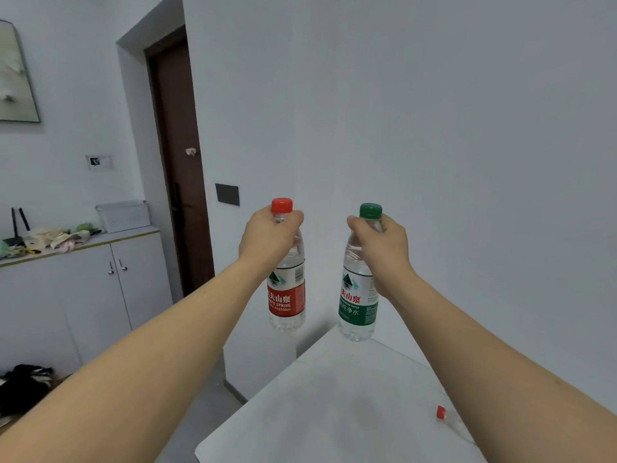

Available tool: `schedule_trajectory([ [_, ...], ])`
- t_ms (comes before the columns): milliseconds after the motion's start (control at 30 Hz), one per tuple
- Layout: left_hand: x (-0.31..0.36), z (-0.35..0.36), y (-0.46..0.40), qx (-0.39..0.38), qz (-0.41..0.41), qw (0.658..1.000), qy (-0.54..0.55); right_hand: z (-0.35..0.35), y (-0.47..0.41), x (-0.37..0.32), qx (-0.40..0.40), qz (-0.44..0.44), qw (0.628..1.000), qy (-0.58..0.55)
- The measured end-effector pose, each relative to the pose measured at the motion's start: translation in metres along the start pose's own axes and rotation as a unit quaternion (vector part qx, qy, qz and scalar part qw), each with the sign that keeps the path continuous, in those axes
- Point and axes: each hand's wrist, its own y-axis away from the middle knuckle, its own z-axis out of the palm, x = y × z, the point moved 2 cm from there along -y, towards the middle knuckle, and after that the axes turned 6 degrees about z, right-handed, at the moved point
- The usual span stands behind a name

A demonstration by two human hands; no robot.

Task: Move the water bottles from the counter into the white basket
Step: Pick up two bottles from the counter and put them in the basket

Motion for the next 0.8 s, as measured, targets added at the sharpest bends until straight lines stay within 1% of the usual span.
schedule_trajectory([
  [167,-0.048,-0.044,-0.046,0.004,0.006,1.000,0.004,0.079,-0.016,0.013,-0.022,0.004,1.000,-0.002],
  [500,-0.135,-0.163,-0.155,0.010,0.021,1.000,0.018,0.253,-0.048,0.033,-0.021,0.019,1.000,-0.011],
  [700,-0.193,-0.206,-0.215,0.025,0.011,1.000,0.003,0.339,-0.085,0.052,-0.044,0.022,0.999,-0.010],
  [800,-0.222,-0.221,-0.241,0.047,0.006,0.999,-0.007,0.376,-0.106,0.064,-0.056,0.015,0.998,-0.014],
])
